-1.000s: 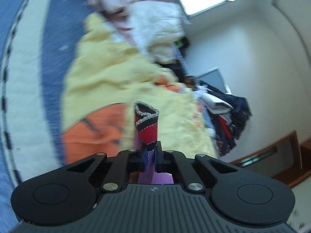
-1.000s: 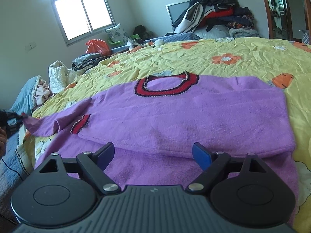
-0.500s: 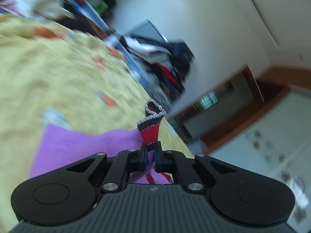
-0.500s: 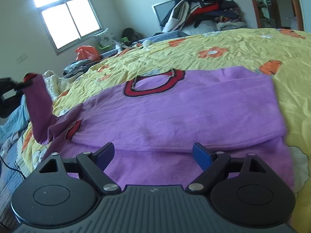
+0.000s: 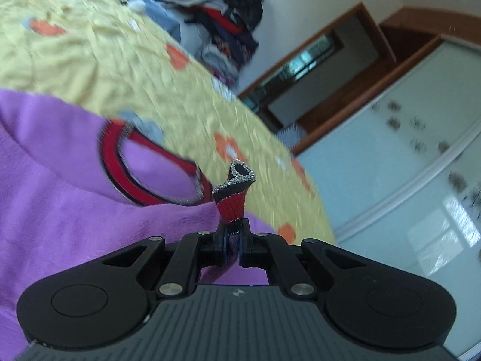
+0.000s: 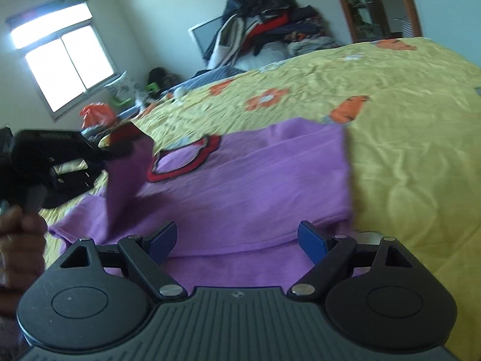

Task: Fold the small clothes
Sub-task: 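Carry the cuff over the sweater body and open the left gripper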

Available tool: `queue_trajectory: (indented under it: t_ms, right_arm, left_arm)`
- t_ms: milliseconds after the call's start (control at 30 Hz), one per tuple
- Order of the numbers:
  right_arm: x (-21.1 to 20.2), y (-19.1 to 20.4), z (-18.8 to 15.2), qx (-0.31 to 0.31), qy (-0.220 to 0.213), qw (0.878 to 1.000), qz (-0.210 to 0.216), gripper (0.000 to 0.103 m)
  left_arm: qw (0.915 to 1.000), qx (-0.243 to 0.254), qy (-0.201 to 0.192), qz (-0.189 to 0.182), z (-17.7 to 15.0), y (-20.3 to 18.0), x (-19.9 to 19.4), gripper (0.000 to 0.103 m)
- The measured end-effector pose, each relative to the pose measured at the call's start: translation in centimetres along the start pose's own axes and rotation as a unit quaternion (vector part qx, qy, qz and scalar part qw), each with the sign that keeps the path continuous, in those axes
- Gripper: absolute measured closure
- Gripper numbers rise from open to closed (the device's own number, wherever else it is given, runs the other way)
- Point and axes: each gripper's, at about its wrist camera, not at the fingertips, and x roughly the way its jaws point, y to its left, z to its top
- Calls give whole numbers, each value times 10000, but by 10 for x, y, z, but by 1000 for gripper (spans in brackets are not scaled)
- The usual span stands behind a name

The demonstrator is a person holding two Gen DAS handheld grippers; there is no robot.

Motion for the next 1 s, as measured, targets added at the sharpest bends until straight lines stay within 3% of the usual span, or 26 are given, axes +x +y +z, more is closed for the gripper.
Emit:
queue_trajectory:
  t_ms: [333,600,867,967,1000]
  right_arm:
    - [-7,-32,10,387,-161,9990,-185,15]
    - [-4,-42,19,475,-198,9983,-288,15]
    - [7,-50,32,554,-185,9976,-375,15]
    - [11,-56,37,748,-167,9967,-256,15]
    - [13,-57,39,818,-163,9964,-166,15]
  left_arm:
    - [9988,86,485,-14,-29,-30,62,97]
    - [9977,-44,663,-114,-40,-40,78,97]
    - [9925,-558,1058,-254,-50,-32,103,97]
    - [9899,-688,1200,-310,-55,-29,111,92]
    - [9878,-817,1281,-350,-57,-25,113,80]
